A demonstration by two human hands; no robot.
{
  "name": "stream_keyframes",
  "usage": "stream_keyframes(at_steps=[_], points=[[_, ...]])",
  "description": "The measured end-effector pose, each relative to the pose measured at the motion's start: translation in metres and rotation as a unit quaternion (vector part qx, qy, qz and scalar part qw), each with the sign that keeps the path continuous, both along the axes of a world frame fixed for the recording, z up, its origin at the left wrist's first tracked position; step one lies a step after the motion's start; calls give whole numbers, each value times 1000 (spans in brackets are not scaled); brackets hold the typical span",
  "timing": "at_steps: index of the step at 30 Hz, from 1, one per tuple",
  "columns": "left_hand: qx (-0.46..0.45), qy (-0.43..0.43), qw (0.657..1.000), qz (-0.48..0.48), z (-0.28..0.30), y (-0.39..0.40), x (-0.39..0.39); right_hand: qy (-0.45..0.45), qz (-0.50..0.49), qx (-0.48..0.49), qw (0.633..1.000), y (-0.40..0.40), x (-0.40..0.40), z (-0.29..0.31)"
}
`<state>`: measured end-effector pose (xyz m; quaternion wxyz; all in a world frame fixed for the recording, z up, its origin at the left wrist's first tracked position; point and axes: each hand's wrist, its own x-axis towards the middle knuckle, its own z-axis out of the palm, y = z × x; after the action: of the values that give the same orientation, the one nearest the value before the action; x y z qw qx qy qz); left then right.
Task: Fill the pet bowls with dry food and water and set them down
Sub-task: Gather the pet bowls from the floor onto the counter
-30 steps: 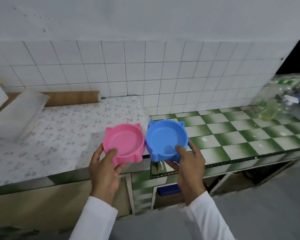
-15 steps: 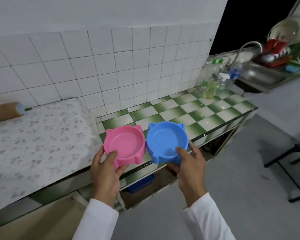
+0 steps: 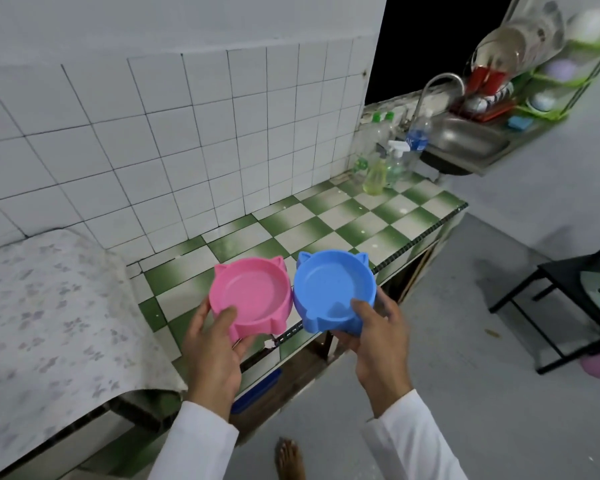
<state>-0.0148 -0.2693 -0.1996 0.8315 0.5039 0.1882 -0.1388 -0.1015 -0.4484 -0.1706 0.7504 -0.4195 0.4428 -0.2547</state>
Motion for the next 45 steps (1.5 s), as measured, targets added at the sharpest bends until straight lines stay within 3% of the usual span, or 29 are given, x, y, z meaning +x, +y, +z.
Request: stream_keyframes(at_steps=[18, 30, 45], points=[[-7, 18, 1000, -14, -12, -109, 134, 12, -12, 5, 1000, -106, 125, -10], [5, 32, 999, 15, -35, -132, 191, 20, 25, 19, 999, -140, 191, -31], [-1, 70, 989, 133, -79, -188, 225, 45, 135, 31, 989, -209, 271, -67]])
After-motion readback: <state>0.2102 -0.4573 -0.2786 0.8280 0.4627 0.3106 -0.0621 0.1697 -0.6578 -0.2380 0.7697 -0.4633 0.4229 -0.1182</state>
